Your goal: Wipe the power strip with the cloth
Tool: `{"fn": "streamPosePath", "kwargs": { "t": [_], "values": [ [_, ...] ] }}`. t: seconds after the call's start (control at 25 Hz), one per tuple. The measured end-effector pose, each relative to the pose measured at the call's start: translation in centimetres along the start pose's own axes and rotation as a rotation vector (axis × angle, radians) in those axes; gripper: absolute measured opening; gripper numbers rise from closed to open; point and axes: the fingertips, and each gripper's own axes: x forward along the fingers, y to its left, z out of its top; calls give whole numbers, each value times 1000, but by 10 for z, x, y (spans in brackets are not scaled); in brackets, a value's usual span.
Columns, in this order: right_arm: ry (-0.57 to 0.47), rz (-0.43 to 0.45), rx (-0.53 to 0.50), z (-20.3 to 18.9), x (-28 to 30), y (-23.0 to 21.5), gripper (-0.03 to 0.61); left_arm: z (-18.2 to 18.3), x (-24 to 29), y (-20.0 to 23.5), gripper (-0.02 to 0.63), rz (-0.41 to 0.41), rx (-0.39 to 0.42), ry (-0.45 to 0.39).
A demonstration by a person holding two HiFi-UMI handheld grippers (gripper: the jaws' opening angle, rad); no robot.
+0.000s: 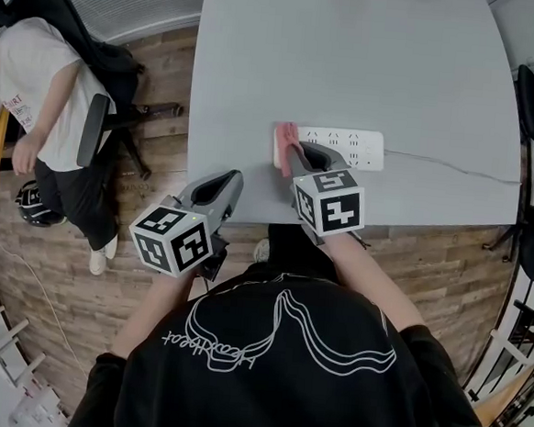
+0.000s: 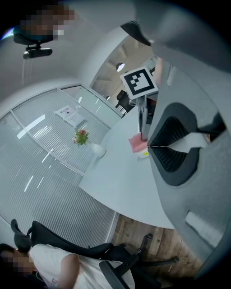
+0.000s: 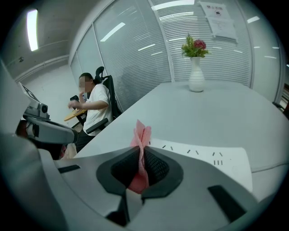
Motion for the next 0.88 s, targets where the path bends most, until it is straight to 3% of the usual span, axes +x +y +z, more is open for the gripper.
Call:
{"fn": "streamPosePath", "kwargs": {
  "t": [0.88],
  "values": [
    [-26, -197, 94, -22, -52, -95, 34, -1, 18, -18, 14, -46, 31, 31]
  ]
}}
